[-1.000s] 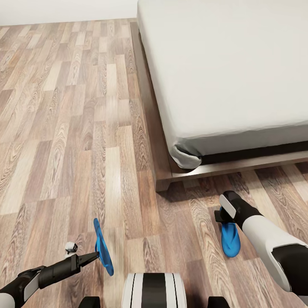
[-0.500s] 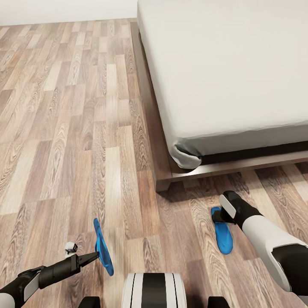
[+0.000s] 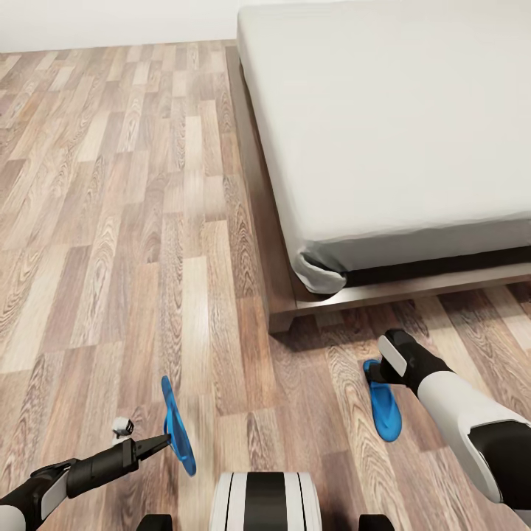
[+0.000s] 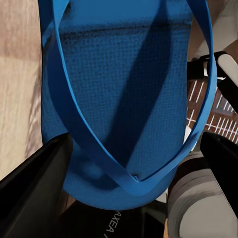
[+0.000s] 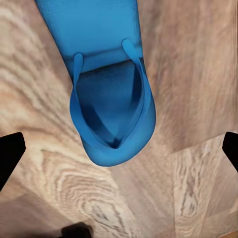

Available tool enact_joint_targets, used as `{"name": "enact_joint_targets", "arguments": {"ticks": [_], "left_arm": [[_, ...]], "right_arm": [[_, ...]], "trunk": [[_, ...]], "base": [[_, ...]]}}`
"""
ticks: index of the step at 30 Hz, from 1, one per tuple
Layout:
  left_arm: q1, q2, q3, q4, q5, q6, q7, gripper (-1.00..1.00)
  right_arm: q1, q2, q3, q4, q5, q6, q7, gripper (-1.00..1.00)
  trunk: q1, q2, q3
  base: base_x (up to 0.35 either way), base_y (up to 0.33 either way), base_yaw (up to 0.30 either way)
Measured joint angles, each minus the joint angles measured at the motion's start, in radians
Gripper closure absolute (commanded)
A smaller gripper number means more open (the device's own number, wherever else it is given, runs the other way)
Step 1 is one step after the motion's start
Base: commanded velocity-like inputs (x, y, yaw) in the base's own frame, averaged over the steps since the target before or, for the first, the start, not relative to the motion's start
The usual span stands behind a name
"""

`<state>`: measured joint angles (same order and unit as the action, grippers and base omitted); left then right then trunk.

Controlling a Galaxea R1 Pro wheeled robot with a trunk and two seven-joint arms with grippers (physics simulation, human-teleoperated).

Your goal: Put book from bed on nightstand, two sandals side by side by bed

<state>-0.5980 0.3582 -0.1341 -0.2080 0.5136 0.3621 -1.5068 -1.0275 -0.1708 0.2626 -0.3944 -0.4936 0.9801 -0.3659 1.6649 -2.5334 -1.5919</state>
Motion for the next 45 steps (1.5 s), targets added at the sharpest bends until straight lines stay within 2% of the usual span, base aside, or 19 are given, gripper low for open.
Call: {"name": "enact_joint_targets", "arguments": {"ticks": [18, 25, 29, 30, 32, 33, 36, 37, 39, 40, 43, 45], "left_arm": [[0.0, 0.0, 0.0, 0.0, -0.004, 0.001, 0.009, 1.0], [0.0, 0.0, 0.0, 0.0, -0.007, 0.001, 0.018, 1.0], [0.0, 0.0, 0.0, 0.0, -0.008, 0.001, 0.046, 1.0], [0.0, 0.0, 0.0, -0.001, -0.009, 0.002, 0.063, 1.0], [0.0, 0.0, 0.0, 0.0, -0.009, 0.002, 0.08, 1.0], [0.0, 0.0, 0.0, -0.001, -0.01, 0.002, 0.094, 1.0], [0.0, 0.0, 0.0, -0.001, -0.01, 0.002, 0.111, 1.0], [0.0, 0.0, 0.0, -0.001, -0.011, 0.001, 0.121, 1.0], [0.0, 0.0, -0.001, -0.001, -0.011, 0.001, 0.133, 1.0], [0.0, 0.0, -0.001, -0.001, -0.012, 0.001, 0.146, 1.0], [0.0, -0.001, -0.002, -0.001, -0.012, 0.0, 0.169, 1.0], [0.0, -0.003, -0.004, -0.001, -0.012, 0.0, 0.192, 1.0]], "right_arm": [[0.0, -0.011, -0.017, 0.018, 0.002, 0.003, 0.013, -1.0], [0.0, -0.016, -0.02, 0.12, -0.012, -0.021, 0.018, -1.0], [0.0, -0.051, -0.021, 0.166, -0.021, -0.055, 0.039, -1.0], [0.001, -0.073, -0.021, 0.177, -0.023, -0.063, 0.066, -1.0], [0.001, -0.098, -0.021, 0.192, -0.033, -0.07, 0.105, -1.0], [0.002, -0.12, -0.02, 0.215, -0.037, -0.077, 0.151, -1.0], [0.002, -0.151, -0.02, 0.264, -0.047, -0.097, 0.225, -1.0], [0.002, -0.169, -0.017, 0.301, -0.047, -0.119, 0.271, -1.0], [0.003, -0.187, -0.021, 0.337, -0.051, -0.149, 0.312, -1.0], [0.004, -0.205, -0.022, 0.369, -0.052, -0.18, 0.352, -1.0], [0.007, -0.232, -0.025, 0.405, -0.06, -0.217, 0.416, -1.0], [0.009, -0.254, -0.025, 0.425, -0.068, -0.238, 0.486, -1.0]], "trunk": [[-0.008, 0.004, 0.07], [-0.011, 0.006, 0.097], [-0.013, 0.007, 0.112], [-0.014, 0.007, 0.116], [-0.014, 0.007, 0.124], [-0.015, 0.008, 0.128], [-0.016, 0.008, 0.139], [-0.017, 0.009, 0.143], [-0.018, 0.009, 0.151], [-0.018, 0.009, 0.155], [-0.019, 0.01, 0.166], [-0.02, 0.011, 0.174]], "base": [[0.0, 0.0, 0.0], [0.0, 0.0, 0.0], [0.0, 0.0, 0.0], [0.0, 0.0, 0.0], [0.0, 0.0, 0.0], [0.0, 0.0, 0.0], [0.0, 0.0, 0.0], [0.0, 0.0, 0.0], [0.0, 0.0, 0.0], [0.0, 0.0, 0.0], [0.0, 0.0, 0.0], [0.0, 0.0, 0.0]]}}
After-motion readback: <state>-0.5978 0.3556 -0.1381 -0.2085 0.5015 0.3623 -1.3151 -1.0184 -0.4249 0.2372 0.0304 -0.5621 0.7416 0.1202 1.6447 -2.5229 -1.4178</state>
